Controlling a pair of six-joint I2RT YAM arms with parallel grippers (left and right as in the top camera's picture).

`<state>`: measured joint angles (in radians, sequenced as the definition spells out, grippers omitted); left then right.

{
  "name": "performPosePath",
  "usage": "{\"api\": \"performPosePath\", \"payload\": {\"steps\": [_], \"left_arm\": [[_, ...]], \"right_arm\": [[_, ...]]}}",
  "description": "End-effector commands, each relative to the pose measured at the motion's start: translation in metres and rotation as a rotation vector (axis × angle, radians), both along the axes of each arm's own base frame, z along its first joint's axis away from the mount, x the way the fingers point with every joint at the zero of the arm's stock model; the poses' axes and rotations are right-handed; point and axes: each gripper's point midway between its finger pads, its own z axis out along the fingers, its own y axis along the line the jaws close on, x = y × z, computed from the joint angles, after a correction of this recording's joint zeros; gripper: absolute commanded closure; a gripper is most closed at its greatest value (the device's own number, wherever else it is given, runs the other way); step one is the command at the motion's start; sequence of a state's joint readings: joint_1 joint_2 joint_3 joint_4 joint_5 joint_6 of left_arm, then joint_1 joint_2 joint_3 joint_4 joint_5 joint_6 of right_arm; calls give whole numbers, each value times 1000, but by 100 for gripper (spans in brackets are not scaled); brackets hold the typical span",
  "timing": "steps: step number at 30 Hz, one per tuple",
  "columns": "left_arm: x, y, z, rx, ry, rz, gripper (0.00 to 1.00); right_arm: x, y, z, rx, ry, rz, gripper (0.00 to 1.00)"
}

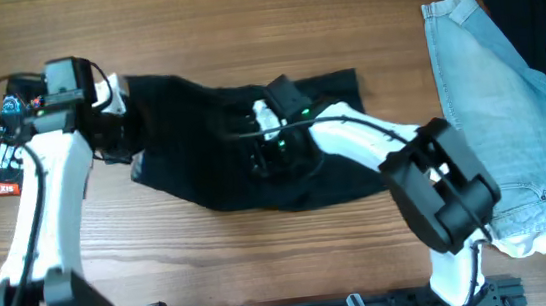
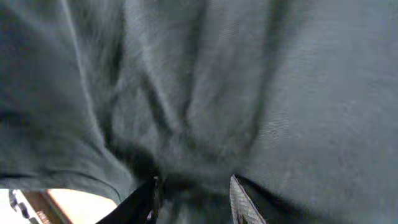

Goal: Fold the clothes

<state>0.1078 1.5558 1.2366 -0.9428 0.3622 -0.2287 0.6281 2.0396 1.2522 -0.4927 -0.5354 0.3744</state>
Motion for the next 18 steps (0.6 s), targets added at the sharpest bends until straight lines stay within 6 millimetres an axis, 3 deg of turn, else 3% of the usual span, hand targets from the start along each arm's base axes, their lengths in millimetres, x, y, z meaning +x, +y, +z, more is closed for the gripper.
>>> {"api": "performPosePath", "payload": {"steps": [1,5,7,9,11,12,14,18], "left_arm": [[4,-6,55,-49,-146,23,96],[-4,-8,59,-57,-142,19,96],[-8,-6,56,-43,-120,22,95],[-11,3,51,6,-99,42,95],[-11,5,50,18,-97,46,95],[-11,5,50,18,-97,46,95],[-11,5,50,21,-97,48,94],[-13,3,50,9,-89,44,94]], "right_arm": [[-14,20,-23,7,42,-7,60],[-8,21,-18,25,22,-8,57],[11,2,2,-2,-5,-66,53],[37,-35,50,-11,-87,-113,49],[49,-80,76,-92,-140,-190,48],[51,-109,79,-170,-143,-246,48],[37,-170,67,-385,-71,-328,49],[-1,-205,25,-534,37,-323,49]]}}
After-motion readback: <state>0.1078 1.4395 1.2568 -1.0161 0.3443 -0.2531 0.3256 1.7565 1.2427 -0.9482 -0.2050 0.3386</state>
